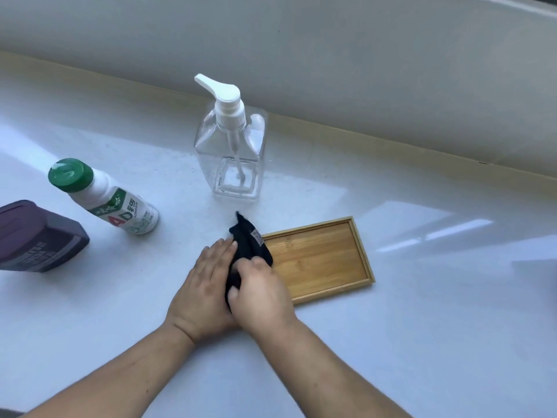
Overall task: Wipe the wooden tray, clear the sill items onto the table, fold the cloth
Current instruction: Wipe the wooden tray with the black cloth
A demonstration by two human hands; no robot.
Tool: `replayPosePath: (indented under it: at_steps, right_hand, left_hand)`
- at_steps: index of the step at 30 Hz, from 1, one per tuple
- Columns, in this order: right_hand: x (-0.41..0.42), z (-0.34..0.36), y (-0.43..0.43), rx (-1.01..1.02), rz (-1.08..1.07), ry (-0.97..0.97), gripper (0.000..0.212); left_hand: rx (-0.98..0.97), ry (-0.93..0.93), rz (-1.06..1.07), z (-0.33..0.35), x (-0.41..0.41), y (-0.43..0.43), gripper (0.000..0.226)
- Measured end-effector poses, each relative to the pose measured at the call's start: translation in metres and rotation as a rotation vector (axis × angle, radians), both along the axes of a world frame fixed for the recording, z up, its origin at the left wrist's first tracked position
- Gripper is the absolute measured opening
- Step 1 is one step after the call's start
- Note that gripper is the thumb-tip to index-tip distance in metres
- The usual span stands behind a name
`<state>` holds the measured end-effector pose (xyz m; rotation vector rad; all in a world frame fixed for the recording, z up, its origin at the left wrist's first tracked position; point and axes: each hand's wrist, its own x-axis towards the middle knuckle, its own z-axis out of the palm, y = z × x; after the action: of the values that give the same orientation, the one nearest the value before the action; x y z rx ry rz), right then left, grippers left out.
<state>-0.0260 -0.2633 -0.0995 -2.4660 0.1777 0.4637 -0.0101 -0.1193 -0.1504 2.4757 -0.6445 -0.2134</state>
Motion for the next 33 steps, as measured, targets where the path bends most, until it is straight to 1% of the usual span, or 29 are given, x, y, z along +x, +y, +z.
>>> replayPosePath:
  at_steps: [3,5,6,8,10,12,14,16,19,21,22,23,24,25,26,28,29,30,31,33]
  right_hand:
    - [-0.006,0.003,-0.033,-0.010,0.083,0.039,0.033]
    - [-0.007,0.007,-0.073,-0.044,0.072,0.067,0.034]
    - [-0.006,0.009,-0.099,-0.079,0.019,0.071,0.034]
    - [-0.005,0.015,-0.149,-0.176,-0.161,0.068,0.030]
    - [-0.005,0.018,-0.178,-0.240,-0.317,0.047,0.030]
    - [-0.012,0.022,-0.169,-0.230,-0.338,-0.014,0.029]
    - [-0.030,0.030,-0.133,-0.088,-0.274,-0.132,0.027]
    - [-0.057,0.037,-0.087,0.086,-0.183,-0.197,0.025]
    - [-0.093,0.038,-0.028,0.236,-0.060,-0.156,0.025]
    - [-0.099,0.035,0.001,0.293,-0.007,-0.120,0.025]
    - [-0.099,0.031,0.009,0.298,0.020,-0.098,0.024]
    - [-0.094,0.032,0.023,0.299,0.032,-0.095,0.023]
    - [-0.085,0.034,0.036,0.294,0.045,-0.088,0.023]
    - [-0.077,0.031,0.041,0.283,0.066,-0.064,0.024]
    - [-0.069,0.030,0.047,0.256,0.110,-0.033,0.026]
    - [-0.051,0.034,0.053,0.139,0.274,0.069,0.035]
    - [-0.045,0.037,0.051,0.082,0.359,0.120,0.040]
    - [-0.040,0.040,0.045,0.053,0.386,0.127,0.042]
    - [-0.036,0.045,0.034,0.040,0.336,0.094,0.042]
    - [-0.028,0.053,-0.002,-0.028,0.094,-0.024,0.042]
  left_hand:
    - [0.021,-0.004,-0.020,-0.001,0.000,0.000,0.125]
    - [0.028,-0.032,-0.020,-0.001,0.000,-0.001,0.132]
    - [0.025,-0.032,-0.019,-0.001,-0.001,-0.002,0.133]
    - [0.021,-0.020,-0.010,-0.001,-0.001,-0.001,0.134]
    - [0.015,-0.028,-0.008,-0.003,0.000,0.000,0.134]
    - [0.011,-0.048,-0.009,-0.006,-0.001,0.000,0.133]
    - [0.008,-0.052,-0.013,-0.007,-0.002,-0.001,0.132]
    - [-0.001,-0.048,-0.011,-0.005,-0.001,-0.002,0.119]
    - [-0.034,-0.017,-0.056,0.007,0.002,0.000,0.079]
    - [-0.063,0.071,-0.040,0.020,0.004,0.006,0.064]
    - [-0.093,0.142,0.026,0.024,0.004,0.008,0.054]
    - [-0.103,0.223,0.105,0.033,0.008,0.020,0.042]
    - [-0.145,0.323,0.219,0.044,0.012,0.032,0.036]
    - [-0.184,0.363,0.325,0.049,0.016,0.039,0.033]
    - [-0.247,0.465,0.426,0.056,0.022,0.049,0.030]
    - [-0.294,0.583,0.576,0.063,0.033,0.069,0.032]
    - [-0.336,0.666,0.606,0.066,0.038,0.077,0.035]
    - [-0.323,0.726,0.611,0.063,0.041,0.083,0.034]
    - [-0.290,0.726,0.604,0.064,0.044,0.085,0.028]
    - [-0.098,0.590,0.536,0.070,0.047,0.084,0.019]
